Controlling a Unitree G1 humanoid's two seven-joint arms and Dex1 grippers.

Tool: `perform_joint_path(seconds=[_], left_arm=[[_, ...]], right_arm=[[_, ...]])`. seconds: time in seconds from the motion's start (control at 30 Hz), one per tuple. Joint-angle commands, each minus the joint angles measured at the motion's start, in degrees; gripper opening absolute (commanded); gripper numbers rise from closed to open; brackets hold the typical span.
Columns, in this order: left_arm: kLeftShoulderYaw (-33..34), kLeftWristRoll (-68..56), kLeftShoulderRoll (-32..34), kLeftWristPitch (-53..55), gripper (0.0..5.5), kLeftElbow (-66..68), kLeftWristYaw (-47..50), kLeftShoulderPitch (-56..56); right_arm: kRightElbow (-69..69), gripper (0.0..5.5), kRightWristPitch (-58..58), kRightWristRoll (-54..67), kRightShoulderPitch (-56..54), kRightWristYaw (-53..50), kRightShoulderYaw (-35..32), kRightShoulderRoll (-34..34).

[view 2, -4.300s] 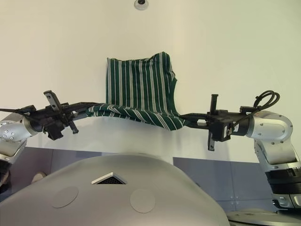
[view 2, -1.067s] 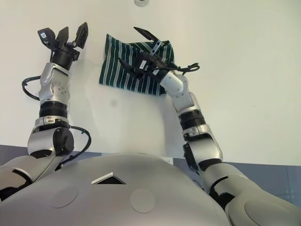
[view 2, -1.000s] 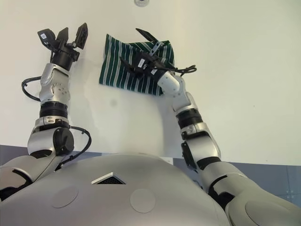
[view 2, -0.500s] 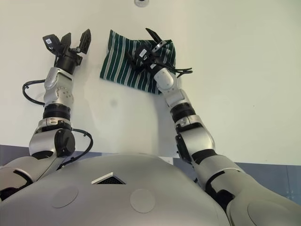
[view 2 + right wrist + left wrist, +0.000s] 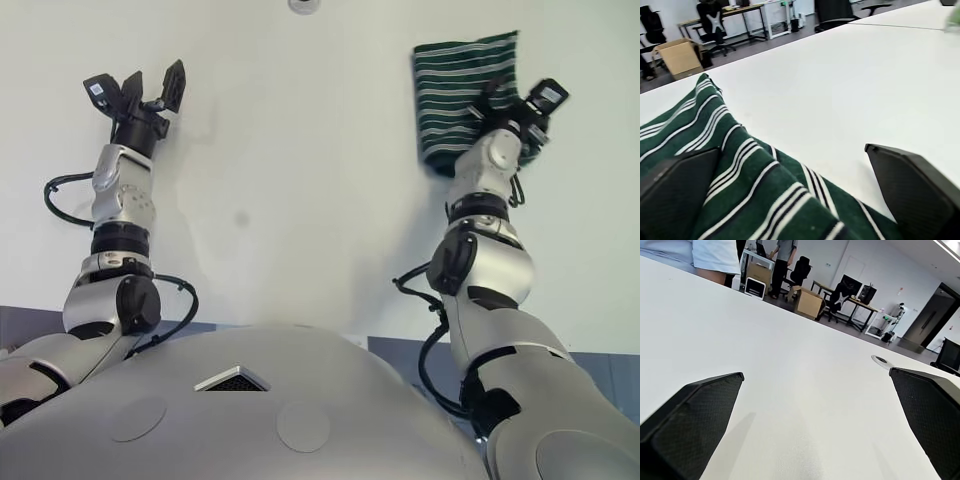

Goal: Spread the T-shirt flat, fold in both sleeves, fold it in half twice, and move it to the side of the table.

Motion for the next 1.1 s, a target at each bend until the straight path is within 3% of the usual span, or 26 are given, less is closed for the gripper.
perform_joint_path(seconds=[0.03, 0.17, 0.3, 0.43, 0.5, 0.63, 0.77, 0.9, 1.1], left_arm=[[0.30, 0.31, 0.54, -0.61, 5.37, 0.45, 0.65, 0.50], [-0.33, 1.83, 0.56, -2.64, 5.37, 2.25, 1.08, 0.05], [-1.52, 4.27, 0.56, -5.93, 5.37, 5.18, 1.92, -0.71], [-5.16, 14.31, 1.11, -18.56, 5.37, 7.66, 10.83, -0.38], [-7.70, 20.17, 1.32, -24.44, 5.37, 9.06, 16.09, 0.19], [-11.30, 28.62, 1.95, -33.92, 5.37, 10.90, 24.83, 0.83], [-13.20, 29.05, 1.18, -38.96, 5.37, 11.11, 25.09, 1.59], [-13.77, 22.97, -0.01, -40.57, 5.37, 10.02, 17.62, 2.56], [-17.31, 13.86, -0.28, -44.52, 5.37, 6.35, 1.82, 5.43]], right_arm=[[-0.56, 5.40, -4.40, -1.46, 0.84, -4.01, -0.43, -2.17], [-3.80, 5.40, -10.02, -5.94, 1.19, -6.50, 2.71, -2.73], [-13.86, 5.40, -22.14, -17.79, 4.95, -11.43, 9.79, -2.09], [-29.25, 5.40, -29.49, -40.70, 11.63, -16.44, 23.65, 1.04], [-31.80, 5.40, -31.07, -46.14, 14.04, -15.16, 29.49, 2.78], [-31.69, 5.40, -33.58, -29.89, 17.97, 0.39, 34.65, 7.33], [-36.40, 5.40, -30.21, -7.07, 22.75, 21.42, 38.57, 10.31], [-34.05, 5.40, -24.82, 3.54, 22.14, 32.57, 35.31, 12.07], [-27.21, 5.40, -20.85, 9.20, 20.43, 44.73, 30.47, 14.49]])
